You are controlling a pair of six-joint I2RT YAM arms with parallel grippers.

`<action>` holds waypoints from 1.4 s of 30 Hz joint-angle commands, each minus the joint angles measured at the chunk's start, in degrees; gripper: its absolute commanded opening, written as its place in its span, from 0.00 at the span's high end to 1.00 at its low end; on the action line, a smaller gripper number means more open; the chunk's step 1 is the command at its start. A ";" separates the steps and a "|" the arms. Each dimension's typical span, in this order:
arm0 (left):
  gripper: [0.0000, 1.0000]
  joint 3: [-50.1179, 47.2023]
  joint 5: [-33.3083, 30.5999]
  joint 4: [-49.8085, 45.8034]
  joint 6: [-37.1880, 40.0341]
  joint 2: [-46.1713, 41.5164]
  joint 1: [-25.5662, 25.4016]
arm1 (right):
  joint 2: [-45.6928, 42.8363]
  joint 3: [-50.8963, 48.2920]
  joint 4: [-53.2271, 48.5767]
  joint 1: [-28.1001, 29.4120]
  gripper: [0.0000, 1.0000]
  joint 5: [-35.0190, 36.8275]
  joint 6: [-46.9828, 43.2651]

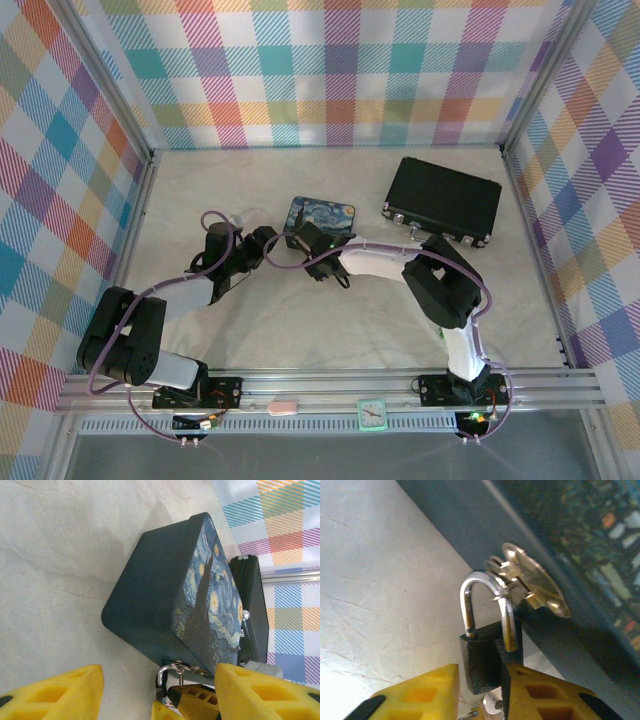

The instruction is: Unlock the padlock with the key

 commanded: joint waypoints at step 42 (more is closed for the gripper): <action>0.60 3.53 3.06 27.01 -6.32 22.63 -12.00 | -5.38 -7.67 11.09 -10.44 1.00 -36.09 -0.66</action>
